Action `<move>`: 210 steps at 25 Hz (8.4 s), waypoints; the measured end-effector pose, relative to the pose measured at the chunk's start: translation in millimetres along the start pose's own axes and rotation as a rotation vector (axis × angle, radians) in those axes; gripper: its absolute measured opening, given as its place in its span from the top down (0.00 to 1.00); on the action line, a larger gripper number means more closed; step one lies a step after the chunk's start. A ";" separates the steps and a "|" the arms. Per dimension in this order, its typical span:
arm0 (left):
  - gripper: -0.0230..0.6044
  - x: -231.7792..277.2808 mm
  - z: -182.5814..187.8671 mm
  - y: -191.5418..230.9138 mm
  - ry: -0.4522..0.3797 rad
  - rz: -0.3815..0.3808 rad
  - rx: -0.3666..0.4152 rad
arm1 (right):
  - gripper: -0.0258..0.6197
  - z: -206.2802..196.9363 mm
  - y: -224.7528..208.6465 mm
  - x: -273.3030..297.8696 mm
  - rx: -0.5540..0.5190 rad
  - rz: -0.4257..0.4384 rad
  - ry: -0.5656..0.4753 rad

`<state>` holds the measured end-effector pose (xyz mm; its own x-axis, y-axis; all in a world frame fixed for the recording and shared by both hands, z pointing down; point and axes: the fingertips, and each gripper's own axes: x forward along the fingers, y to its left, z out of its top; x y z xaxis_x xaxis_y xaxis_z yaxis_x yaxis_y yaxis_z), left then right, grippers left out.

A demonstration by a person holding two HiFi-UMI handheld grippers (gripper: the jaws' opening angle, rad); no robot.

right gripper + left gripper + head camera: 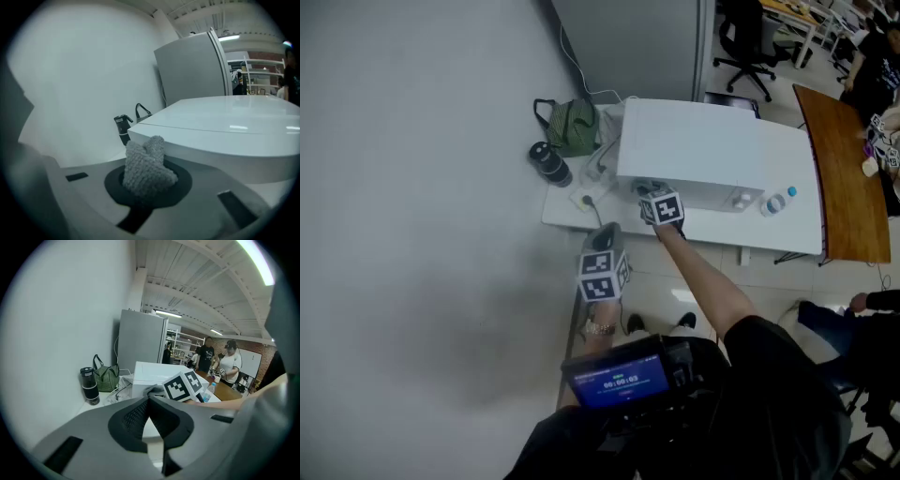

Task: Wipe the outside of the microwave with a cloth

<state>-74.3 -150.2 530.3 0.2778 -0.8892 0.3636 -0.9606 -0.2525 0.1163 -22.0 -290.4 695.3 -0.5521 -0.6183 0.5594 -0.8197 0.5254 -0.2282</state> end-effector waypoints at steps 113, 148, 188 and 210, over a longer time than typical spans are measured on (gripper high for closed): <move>0.97 65.8 10.9 30.4 0.035 -0.082 -0.002 | 0.94 206.3 -86.2 43.1 0.064 0.155 0.207; 0.97 138.8 58.2 -14.7 0.009 -0.219 0.081 | 0.94 120.0 -273.0 -49.5 0.184 -0.085 0.434; 0.97 151.7 38.7 9.1 0.105 -0.181 0.077 | 0.94 110.4 -75.0 -49.9 0.016 0.146 0.345; 0.97 152.6 26.6 -12.9 0.104 -0.231 0.075 | 0.94 4.6 -197.9 -165.3 0.276 -0.077 0.357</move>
<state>-19.9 -292.8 559.7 0.4856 -0.7617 0.4289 -0.8687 -0.4753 0.1396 230.7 -294.8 644.3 -0.4404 -0.3836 0.8118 -0.8930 0.2803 -0.3520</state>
